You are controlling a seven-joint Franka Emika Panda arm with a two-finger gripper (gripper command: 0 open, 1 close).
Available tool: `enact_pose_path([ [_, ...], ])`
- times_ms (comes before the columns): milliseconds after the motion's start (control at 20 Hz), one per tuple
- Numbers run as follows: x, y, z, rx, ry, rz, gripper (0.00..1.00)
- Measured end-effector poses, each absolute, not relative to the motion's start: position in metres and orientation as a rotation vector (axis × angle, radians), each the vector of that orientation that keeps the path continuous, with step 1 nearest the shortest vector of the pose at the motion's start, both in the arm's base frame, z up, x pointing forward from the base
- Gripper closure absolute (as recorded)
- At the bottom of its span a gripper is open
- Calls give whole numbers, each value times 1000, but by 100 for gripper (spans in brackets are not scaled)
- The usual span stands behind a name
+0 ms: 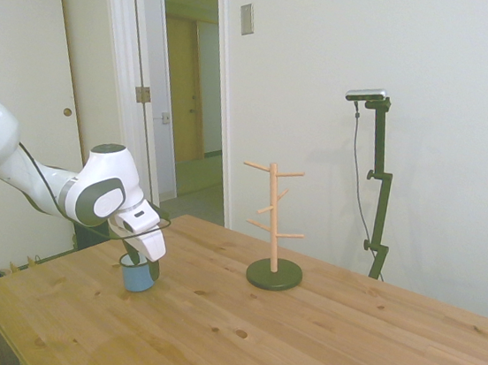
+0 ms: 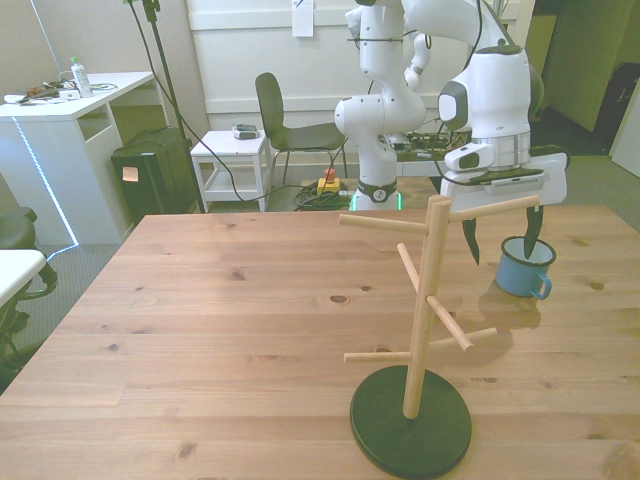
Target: Hang the mug
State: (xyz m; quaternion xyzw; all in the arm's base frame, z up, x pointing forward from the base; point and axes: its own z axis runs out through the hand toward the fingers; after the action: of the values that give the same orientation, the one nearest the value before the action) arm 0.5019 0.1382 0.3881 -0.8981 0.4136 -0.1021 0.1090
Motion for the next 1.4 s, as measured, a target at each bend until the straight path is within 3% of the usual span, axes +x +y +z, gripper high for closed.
enact_pose_path([
  [1400, 506, 120, 372, -2655, 1240, -273, 100],
])
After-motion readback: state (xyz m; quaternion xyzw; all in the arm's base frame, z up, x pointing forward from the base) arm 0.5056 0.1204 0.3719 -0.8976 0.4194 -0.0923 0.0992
